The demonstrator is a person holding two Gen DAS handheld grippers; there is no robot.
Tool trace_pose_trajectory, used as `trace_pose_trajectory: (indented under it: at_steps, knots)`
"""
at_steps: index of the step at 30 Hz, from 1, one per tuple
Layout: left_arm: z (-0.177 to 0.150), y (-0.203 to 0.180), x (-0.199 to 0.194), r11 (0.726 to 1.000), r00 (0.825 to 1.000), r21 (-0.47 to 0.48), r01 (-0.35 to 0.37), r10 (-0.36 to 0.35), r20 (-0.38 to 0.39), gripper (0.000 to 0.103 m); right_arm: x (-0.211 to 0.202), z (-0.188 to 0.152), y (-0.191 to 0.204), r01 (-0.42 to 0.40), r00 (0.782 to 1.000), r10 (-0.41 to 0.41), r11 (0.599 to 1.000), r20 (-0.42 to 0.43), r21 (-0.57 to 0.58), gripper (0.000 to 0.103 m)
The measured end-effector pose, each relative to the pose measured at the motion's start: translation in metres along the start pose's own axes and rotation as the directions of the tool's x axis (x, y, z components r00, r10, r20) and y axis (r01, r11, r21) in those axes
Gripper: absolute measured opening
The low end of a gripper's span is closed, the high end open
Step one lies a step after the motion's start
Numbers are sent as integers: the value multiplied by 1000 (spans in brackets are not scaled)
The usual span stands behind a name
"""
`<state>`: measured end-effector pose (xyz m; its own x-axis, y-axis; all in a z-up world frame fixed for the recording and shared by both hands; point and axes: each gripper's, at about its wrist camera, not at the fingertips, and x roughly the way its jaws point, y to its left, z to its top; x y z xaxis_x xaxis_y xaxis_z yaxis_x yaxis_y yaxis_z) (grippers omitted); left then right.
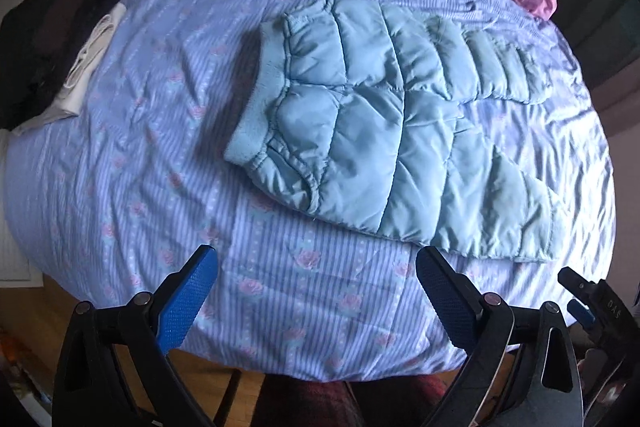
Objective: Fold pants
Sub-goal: 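Lower the left tool to the waistband while the right tool reaches a leg cuff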
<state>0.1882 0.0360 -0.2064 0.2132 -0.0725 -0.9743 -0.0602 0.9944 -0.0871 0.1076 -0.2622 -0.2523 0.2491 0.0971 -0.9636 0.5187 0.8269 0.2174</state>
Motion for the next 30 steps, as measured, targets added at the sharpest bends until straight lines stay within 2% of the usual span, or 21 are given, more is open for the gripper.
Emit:
trace_pose_trajectory:
  at_steps: [4,10,15,18,21,23,25,28,30]
  knots:
    - [7,-11,21,999,999,-35,20,-21,-35,100,27,20,-11,-8,998,10,999,-59,45,102]
    - [22,-16,61,994,997,-113,7,-16,-82,98,63,41,-16,2,991,7,997,-133,71,99]
    - [26,-6,95,968,987,-252,12,-52,-154,93,100,51,-17,12,969,14,994,-245,108,92]
    - [27,0,110,949,981,-314,15,-75,-178,91,112,56,-14,11,966,18,994,-258,109,91]
    - [30,3,126,932,974,-362,20,-100,-205,81,125,66,-9,14,965,10,996,-263,88,90]
    - [33,1,133,924,968,-380,42,-132,-215,62,133,73,-10,12,963,15,995,-268,98,89]
    - [39,-2,136,924,965,-379,51,-143,-220,54,139,80,-13,3,960,33,992,-278,126,84]
    - [47,-9,131,937,969,-346,45,-124,-211,35,140,94,-18,-8,959,46,991,-279,133,65]
    - [51,-11,126,944,972,-328,43,-115,-206,25,137,106,-27,-32,958,66,992,-279,125,43]
